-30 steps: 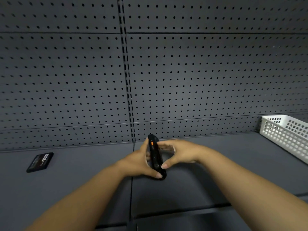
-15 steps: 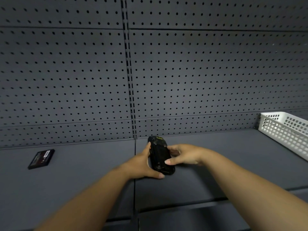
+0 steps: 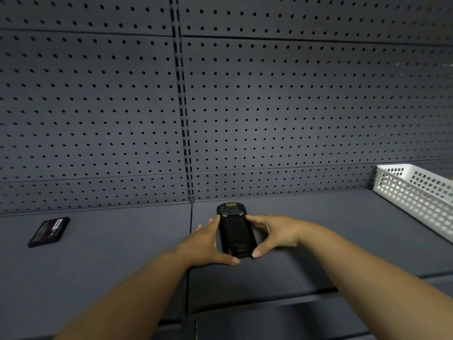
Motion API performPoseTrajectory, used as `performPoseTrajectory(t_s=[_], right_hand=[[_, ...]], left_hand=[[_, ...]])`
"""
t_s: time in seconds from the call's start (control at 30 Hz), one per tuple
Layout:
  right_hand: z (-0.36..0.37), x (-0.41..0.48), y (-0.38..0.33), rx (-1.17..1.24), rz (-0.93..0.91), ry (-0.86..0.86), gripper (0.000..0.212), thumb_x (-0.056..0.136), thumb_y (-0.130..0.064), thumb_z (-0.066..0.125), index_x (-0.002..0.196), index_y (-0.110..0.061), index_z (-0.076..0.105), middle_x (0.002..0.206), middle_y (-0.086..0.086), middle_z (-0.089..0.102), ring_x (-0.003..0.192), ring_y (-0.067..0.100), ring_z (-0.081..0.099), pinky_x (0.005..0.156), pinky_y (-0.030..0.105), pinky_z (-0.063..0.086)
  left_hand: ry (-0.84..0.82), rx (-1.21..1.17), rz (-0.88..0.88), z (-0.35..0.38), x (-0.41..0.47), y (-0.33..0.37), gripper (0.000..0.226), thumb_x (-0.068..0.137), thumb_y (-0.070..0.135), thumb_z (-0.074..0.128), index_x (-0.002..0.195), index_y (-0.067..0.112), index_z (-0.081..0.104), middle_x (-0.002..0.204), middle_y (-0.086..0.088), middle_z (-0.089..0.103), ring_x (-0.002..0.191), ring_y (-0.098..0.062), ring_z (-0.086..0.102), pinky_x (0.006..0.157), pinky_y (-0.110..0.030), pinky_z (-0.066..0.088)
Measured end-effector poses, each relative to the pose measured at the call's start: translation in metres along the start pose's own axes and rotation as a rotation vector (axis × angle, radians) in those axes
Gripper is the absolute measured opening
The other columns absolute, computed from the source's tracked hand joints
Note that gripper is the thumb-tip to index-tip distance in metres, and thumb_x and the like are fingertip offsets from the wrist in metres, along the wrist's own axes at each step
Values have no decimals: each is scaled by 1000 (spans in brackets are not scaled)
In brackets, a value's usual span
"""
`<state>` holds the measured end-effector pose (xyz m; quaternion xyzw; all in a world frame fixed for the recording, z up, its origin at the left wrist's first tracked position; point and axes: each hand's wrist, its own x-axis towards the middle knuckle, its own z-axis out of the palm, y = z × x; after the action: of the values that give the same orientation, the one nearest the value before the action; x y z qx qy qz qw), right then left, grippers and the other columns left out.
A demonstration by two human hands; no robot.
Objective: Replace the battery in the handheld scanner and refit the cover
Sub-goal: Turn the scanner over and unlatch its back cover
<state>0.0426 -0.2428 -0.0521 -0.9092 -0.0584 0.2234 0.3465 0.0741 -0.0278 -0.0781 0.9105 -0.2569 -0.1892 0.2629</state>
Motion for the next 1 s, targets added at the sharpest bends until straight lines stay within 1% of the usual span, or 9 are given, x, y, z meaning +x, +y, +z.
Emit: performPoseTrajectory(t_s=[0.17, 0.37, 0.43, 0.5, 0.6, 0.7, 0.83, 0.9, 1.0], right_hand=[[-2, 0, 1, -73, -12, 58, 105, 65, -21, 84, 151, -17, 23, 155, -3, 33, 142, 11, 31, 121, 34, 21], [-7, 1, 8, -133, -20, 59, 107, 63, -26, 85, 150, -18, 25, 154, -2, 34, 142, 12, 33, 120, 35, 24], [-10, -1, 10, -91, -14, 38, 105, 65, -21, 84, 150, -15, 24, 155, -1, 33, 142, 12, 32, 121, 35, 22], [-13, -3, 6, 18, 10, 24, 93, 73, -12, 79, 150, -10, 25, 154, 2, 34, 143, 15, 31, 120, 32, 21], [-20, 0, -2, 72, 26, 120, 61, 86, -13, 66, 142, -6, 41, 143, 7, 50, 134, 18, 46, 115, 27, 30], [-24, 12, -7, -198, 14, 253, 43, 91, -23, 58, 133, -16, 55, 132, 4, 62, 123, 18, 57, 110, 34, 39], [-27, 23, -16, -476, 13, 288, 36, 95, -24, 50, 130, -16, 58, 129, 8, 64, 120, 25, 57, 101, 32, 42], [-28, 25, -18, -552, 20, 295, 36, 96, -25, 48, 130, -15, 58, 131, 10, 62, 122, 28, 55, 102, 34, 42], [-30, 28, -17, -616, 15, 310, 34, 97, -26, 47, 124, -14, 63, 124, 13, 66, 116, 31, 57, 96, 33, 44]], left_hand=[[24, 13, 32, -3, -4, 11, 116, 69, 44, 78, 151, 24, -2, 160, -2, 15, 149, -22, 6, 120, -34, 7], [9, 21, 18, 3, 3, 8, 124, 63, 53, 79, 151, 28, -5, 160, 1, 16, 149, -27, 6, 122, -39, 10], [3, 33, -6, 4, 5, 6, 129, 59, 58, 78, 151, 28, -8, 161, 1, 14, 149, -27, 5, 122, -41, 12], [4, 42, -23, 4, 6, 7, 131, 58, 59, 77, 151, 28, -10, 161, 0, 13, 149, -26, 6, 121, -42, 17], [8, 41, -22, 3, 6, 7, 130, 57, 60, 78, 151, 29, -7, 160, -1, 17, 148, -24, 12, 120, -41, 21], [5, 20, -14, 1, 5, 7, 130, 51, 63, 76, 150, 34, -2, 158, -2, 25, 145, -24, 21, 118, -42, 26], [38, 17, -7, 2, 3, 9, 124, 59, 55, 79, 151, 30, 1, 154, 0, 31, 142, -21, 28, 116, -38, 30], [49, 42, -16, 4, 3, 8, 126, 56, 60, 78, 151, 32, 0, 155, 0, 30, 143, -21, 25, 116, -40, 29], [67, 58, -21, 6, 4, 6, 126, 54, 64, 76, 150, 34, 0, 155, 0, 30, 143, -20, 26, 116, -40, 30]])
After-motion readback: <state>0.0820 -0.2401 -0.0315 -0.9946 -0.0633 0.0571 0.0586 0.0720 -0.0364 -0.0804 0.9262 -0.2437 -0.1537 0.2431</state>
